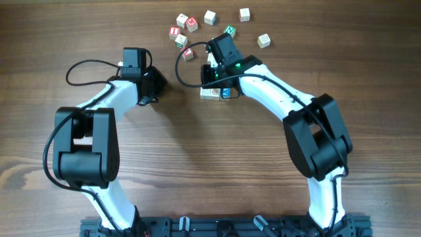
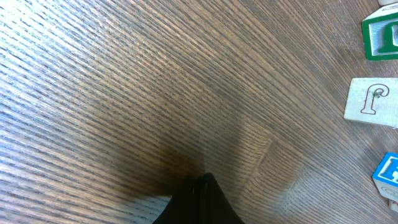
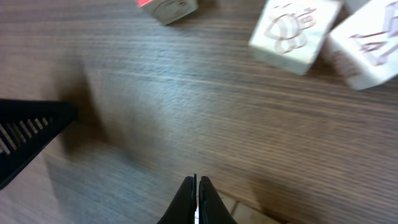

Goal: Form a horizontal line

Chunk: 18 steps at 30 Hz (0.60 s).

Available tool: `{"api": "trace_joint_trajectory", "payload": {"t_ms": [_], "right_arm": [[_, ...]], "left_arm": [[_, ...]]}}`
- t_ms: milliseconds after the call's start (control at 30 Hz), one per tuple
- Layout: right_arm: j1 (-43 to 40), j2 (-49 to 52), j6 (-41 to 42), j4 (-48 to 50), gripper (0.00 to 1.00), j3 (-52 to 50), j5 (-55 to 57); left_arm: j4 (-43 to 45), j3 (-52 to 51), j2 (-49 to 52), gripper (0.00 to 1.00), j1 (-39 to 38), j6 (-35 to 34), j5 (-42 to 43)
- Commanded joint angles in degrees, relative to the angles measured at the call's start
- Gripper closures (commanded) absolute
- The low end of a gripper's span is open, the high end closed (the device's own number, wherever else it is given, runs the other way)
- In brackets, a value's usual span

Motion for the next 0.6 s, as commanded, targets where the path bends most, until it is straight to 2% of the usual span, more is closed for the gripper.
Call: {"api": "trace_joint_trajectory", "payload": {"t_ms": [0,567], "right_arm": [[0.5,1.1,-0.7,0.4,0.95,1.2,0.4],[0.4,2.8,-0.6,-0.3,0.95,1.1,0.4]], "left_arm": [[-2.4,-2.6,3.3,0.96,0.7,0.0,-4.4],[-2.3,-2.6,3.3,0.96,0.7,0.1,-3.1]]}}
